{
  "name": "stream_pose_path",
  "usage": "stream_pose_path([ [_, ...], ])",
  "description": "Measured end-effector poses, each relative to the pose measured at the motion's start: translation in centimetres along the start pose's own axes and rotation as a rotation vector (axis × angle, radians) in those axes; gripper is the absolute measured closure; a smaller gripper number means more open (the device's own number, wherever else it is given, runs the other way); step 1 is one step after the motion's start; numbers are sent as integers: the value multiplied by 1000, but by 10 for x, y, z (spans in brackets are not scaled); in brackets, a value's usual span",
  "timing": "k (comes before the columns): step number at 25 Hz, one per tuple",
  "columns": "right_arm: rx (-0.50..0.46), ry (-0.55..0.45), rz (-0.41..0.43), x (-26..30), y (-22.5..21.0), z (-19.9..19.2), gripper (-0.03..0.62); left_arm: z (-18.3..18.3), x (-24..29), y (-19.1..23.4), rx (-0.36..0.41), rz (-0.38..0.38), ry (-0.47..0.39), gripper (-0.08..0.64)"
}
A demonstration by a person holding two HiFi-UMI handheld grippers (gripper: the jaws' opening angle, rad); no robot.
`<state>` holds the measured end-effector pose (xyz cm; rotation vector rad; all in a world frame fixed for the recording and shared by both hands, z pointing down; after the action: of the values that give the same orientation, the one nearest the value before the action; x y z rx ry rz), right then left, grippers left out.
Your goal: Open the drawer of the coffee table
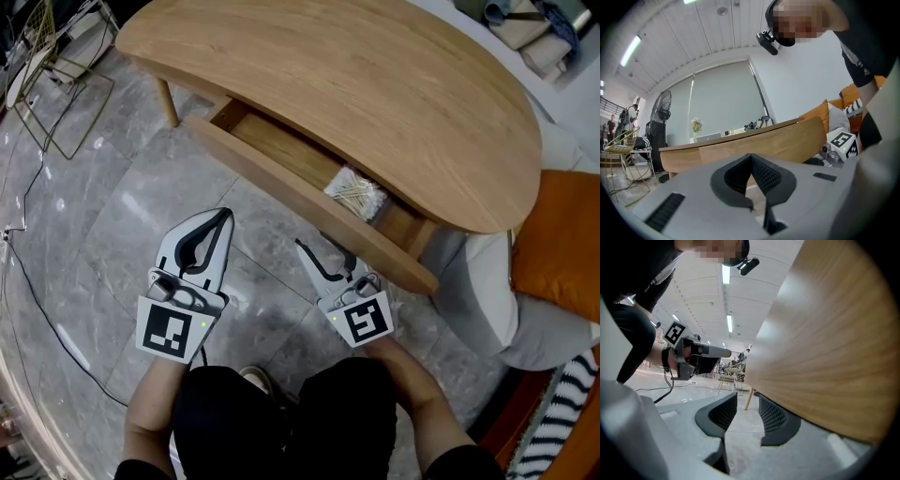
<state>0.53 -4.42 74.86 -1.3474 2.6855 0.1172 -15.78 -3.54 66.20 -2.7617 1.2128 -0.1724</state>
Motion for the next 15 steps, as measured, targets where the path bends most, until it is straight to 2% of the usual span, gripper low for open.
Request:
stream_pose_path([
  [10,26,39,-70,-16,-19,-8,448,-1,1,-2,-6,-9,0,554],
  [15,-30,150,-88,-55,-46,-17,448,-1,3,-5,-15,-19,-3,554],
])
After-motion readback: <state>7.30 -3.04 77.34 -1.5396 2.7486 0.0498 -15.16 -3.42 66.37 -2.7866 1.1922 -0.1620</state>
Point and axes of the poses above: the fingertips, and each gripper's own axes: x forward along the fingers, y to its left, z out of its top, the point moved 6 cm from there along -x, backward along the fingers, and after that the axes turned 13 degrees about -z, right-handed, at the moved point
